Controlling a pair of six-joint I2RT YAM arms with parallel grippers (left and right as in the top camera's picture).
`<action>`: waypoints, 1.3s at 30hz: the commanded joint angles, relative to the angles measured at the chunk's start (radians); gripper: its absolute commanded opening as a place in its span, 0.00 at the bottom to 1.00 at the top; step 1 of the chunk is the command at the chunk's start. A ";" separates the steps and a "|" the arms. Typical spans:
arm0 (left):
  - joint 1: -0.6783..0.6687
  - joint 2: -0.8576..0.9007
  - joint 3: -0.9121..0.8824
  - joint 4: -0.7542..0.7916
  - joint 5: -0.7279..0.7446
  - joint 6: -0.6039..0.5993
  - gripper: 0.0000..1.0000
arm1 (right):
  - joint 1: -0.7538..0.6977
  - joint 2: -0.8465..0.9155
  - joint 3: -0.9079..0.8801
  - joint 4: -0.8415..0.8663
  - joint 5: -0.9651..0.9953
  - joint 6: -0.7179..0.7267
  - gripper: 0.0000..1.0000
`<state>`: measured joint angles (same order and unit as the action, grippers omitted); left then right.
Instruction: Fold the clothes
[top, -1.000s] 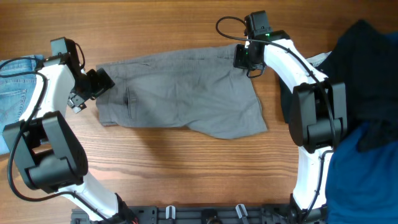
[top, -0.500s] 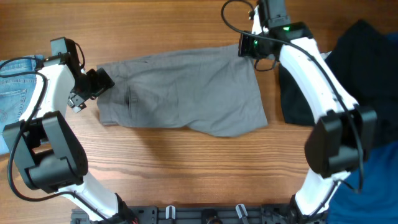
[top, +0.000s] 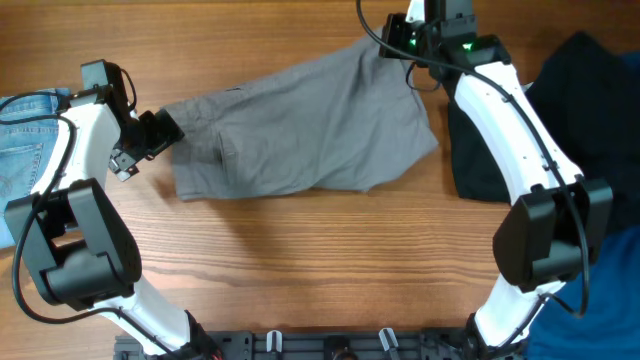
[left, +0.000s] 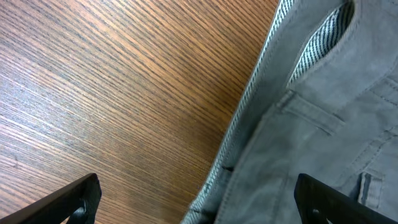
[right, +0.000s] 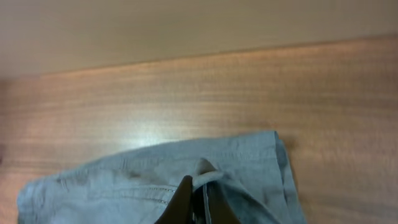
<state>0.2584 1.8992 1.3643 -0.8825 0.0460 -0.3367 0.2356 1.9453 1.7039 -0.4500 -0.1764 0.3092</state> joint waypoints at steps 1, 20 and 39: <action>-0.005 0.005 0.008 0.002 -0.003 0.015 1.00 | 0.008 0.087 -0.003 0.032 -0.004 0.017 0.04; -0.006 0.005 0.008 -0.036 0.000 0.015 1.00 | -0.021 0.171 -0.002 0.031 0.177 0.027 0.67; -0.012 0.139 0.008 0.031 0.207 0.020 1.00 | -0.020 0.109 -0.002 -0.480 -0.117 -0.047 0.72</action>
<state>0.2565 1.9762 1.3643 -0.8528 0.1871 -0.3336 0.2115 2.0819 1.7039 -0.9062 -0.2546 0.2844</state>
